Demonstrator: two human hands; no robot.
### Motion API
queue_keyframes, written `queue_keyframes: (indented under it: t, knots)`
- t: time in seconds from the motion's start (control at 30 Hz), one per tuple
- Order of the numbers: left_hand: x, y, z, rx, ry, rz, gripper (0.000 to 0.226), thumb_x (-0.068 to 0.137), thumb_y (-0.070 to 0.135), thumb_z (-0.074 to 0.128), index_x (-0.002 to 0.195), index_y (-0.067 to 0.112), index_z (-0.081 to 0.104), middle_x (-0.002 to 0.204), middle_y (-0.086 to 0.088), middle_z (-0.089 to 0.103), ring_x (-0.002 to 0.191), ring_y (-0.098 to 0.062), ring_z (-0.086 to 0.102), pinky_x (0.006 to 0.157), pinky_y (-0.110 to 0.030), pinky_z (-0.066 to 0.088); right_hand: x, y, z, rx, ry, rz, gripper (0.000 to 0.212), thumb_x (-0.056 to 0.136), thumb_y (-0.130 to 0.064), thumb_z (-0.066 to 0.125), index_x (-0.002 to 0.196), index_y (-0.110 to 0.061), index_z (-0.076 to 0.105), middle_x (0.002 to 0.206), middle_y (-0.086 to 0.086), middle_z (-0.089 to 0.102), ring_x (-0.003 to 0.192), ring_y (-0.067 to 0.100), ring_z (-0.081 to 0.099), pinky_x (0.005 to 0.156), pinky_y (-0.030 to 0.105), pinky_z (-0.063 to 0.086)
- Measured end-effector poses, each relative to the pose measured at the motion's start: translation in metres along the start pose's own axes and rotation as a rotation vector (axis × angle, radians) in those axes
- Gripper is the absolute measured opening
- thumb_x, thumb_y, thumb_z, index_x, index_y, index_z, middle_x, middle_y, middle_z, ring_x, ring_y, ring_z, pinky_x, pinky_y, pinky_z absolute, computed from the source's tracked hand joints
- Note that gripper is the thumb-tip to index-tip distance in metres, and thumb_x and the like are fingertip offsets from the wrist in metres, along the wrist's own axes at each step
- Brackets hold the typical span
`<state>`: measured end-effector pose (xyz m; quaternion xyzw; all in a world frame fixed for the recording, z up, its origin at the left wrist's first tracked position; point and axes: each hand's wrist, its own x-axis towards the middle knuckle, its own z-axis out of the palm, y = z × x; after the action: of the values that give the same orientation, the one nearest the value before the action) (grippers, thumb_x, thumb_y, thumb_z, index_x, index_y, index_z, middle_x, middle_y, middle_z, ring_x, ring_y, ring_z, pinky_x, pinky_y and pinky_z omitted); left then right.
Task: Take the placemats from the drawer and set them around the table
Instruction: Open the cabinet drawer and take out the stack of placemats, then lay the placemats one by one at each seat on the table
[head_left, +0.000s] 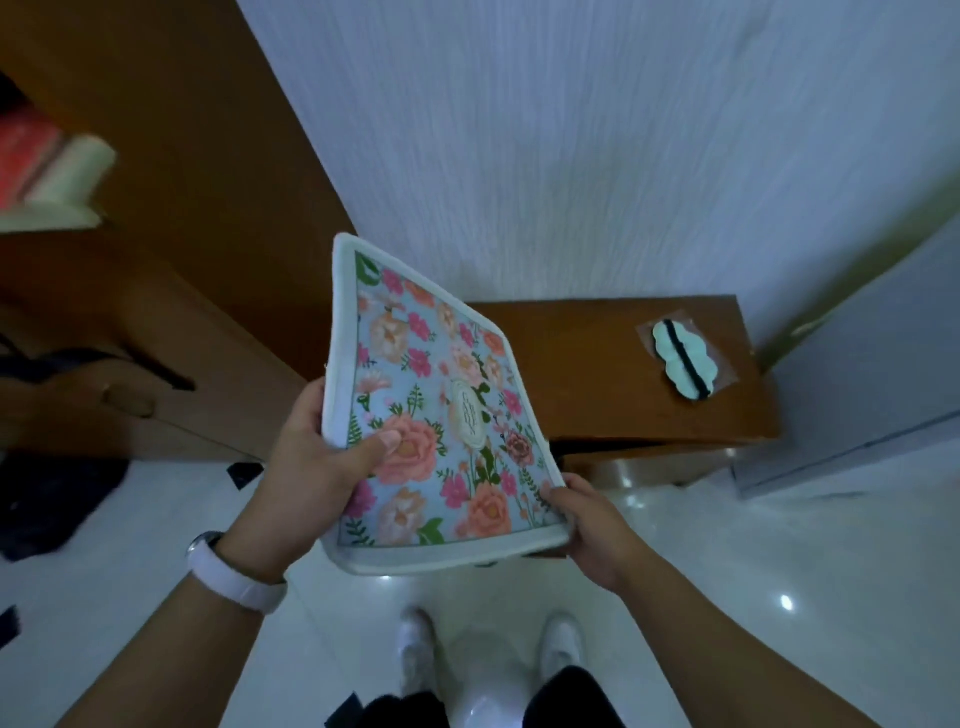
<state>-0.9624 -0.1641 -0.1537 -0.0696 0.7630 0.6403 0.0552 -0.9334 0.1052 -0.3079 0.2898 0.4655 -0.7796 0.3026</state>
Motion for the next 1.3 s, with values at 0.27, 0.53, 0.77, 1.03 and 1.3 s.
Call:
queue_keyframes:
  t: [0.27, 0.53, 0.77, 1.03, 1.3]
  knots:
    - [-0.030, 0.110, -0.037, 0.094, -0.066, 0.277, 0.050, 0.075, 0.013, 0.075, 0.115, 0.041, 0.063, 0.117, 0.008, 0.071, 0.100, -0.016, 0.072, 0.075, -0.024, 0.060, -0.038, -0.097, 0.055, 0.000, -0.359, -0.091, 0.048, 0.095, -0.027, 0.060, 0.135, -0.002, 0.054, 0.132, 0.027, 0.058, 0.122, 0.045, 0.055, 0.104, 0.062, 0.041]
    - [-0.040, 0.115, -0.094, 0.153, 0.031, 0.292, 0.049, 0.077, 0.028, 0.078, 0.120, 0.042, 0.058, 0.110, 0.006, 0.072, 0.086, -0.043, 0.072, 0.060, -0.051, 0.062, -0.068, -0.122, 0.104, -0.275, -0.080, -0.455, 0.049, 0.074, -0.022, 0.083, 0.115, -0.012, 0.057, 0.109, 0.013, 0.073, 0.097, 0.034, 0.071, 0.082, 0.058, 0.057]
    - [-0.050, 0.100, -0.129, 0.033, 0.057, 0.303, 0.047, 0.077, 0.026, 0.076, 0.117, 0.045, 0.058, 0.113, 0.008, 0.072, 0.097, -0.015, 0.073, 0.075, -0.021, 0.059, -0.101, -0.121, 0.141, -0.438, 0.067, -0.704, 0.038, 0.082, -0.025, 0.080, 0.113, -0.025, 0.059, 0.101, -0.005, 0.074, 0.090, 0.016, 0.074, 0.069, 0.035, 0.062]
    - [-0.061, 0.081, -0.162, -0.007, 0.114, 0.251, 0.050, 0.084, 0.010, 0.075, 0.124, 0.031, 0.053, 0.108, 0.009, 0.073, 0.098, -0.017, 0.073, 0.074, -0.030, 0.061, -0.125, -0.109, 0.179, -0.490, 0.119, -0.798, 0.030, 0.083, -0.024, 0.079, 0.103, -0.033, 0.058, 0.093, -0.007, 0.074, 0.083, 0.011, 0.073, 0.059, 0.028, 0.060]
    - [-0.090, 0.077, -0.164, -0.068, 0.206, 0.228, 0.049, 0.084, 0.007, 0.074, 0.117, 0.039, 0.056, 0.107, 0.007, 0.074, 0.094, -0.018, 0.074, 0.069, -0.029, 0.061, -0.123, -0.106, 0.188, -0.551, 0.041, -0.806, 0.030, 0.084, -0.025, 0.077, 0.102, -0.036, 0.057, 0.096, -0.006, 0.073, 0.083, 0.010, 0.073, 0.060, 0.030, 0.060]
